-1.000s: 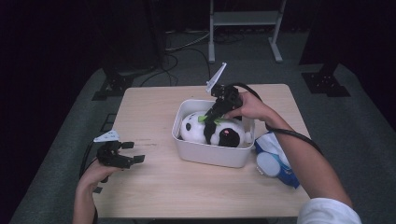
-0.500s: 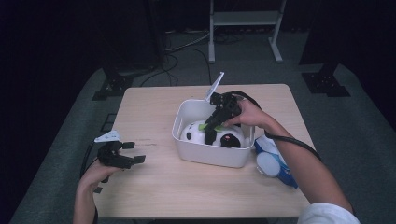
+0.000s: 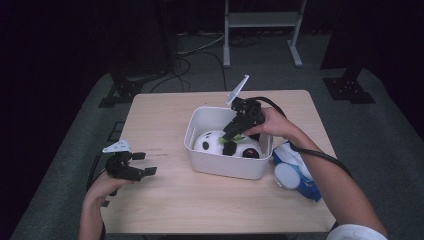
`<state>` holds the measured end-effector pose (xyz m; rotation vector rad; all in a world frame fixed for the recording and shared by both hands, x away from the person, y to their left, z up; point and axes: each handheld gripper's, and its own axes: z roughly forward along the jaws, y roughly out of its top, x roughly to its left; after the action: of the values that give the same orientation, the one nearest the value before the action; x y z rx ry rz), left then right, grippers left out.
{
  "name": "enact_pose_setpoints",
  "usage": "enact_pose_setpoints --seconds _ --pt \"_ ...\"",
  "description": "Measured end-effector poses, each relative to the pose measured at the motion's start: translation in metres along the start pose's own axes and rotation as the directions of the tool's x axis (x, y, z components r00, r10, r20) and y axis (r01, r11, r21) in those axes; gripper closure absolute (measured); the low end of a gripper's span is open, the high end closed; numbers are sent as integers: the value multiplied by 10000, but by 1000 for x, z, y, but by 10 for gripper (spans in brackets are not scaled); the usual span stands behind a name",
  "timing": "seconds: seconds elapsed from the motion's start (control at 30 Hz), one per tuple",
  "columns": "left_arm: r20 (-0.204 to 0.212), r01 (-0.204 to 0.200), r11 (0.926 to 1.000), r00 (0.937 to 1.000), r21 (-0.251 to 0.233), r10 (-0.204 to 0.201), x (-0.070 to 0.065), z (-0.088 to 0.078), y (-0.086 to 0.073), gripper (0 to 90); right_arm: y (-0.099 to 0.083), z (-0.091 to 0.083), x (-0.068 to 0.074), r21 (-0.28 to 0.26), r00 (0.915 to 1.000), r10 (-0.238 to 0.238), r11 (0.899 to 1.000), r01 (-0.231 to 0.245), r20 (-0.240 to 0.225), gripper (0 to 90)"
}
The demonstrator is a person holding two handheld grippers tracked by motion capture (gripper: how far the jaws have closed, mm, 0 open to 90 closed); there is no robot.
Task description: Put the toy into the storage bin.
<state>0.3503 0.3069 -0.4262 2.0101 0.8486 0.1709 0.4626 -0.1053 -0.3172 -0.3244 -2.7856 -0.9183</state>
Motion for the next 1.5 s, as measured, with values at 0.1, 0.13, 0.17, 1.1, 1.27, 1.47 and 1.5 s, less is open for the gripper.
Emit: enact_pose_setpoints --seconds 0.1,0.13,0.17,1.1,1.27,1.47,1.5 --pt "15 23 10000 10000 -22 -23 -1 0 0 84 -4 -6 2 -145 10000 70 9999 -69 64 562" --pt "15 23 10000 10000 -22 -23 -1 0 0 84 -4 -6 2 -145 10000 70 9999 -69 64 562" --pt "24 14 10000 10000 -24 -14 -1 0 0 84 -5 -8 2 -212 9999 131 9997 -129 84 561" --pt "-33 -146 9999 9999 36 146 -9 -3 0 84 -54 -70 34 -1401 9920 774 9881 -630 997 504" --pt "-47 -67 10000 10000 39 67 -8 -3 -2 84 -63 -78 37 -1538 9891 923 9853 -742 1145 500" --pt "-60 -71 10000 10000 -26 71 -8 -3 -1 84 -74 -85 39 -1714 9854 1138 9810 -913 1264 495" --pt "-60 -71 10000 10000 -26 71 -8 -3 -1 84 -74 -85 39 -1714 9854 1138 9810 -913 1264 495"
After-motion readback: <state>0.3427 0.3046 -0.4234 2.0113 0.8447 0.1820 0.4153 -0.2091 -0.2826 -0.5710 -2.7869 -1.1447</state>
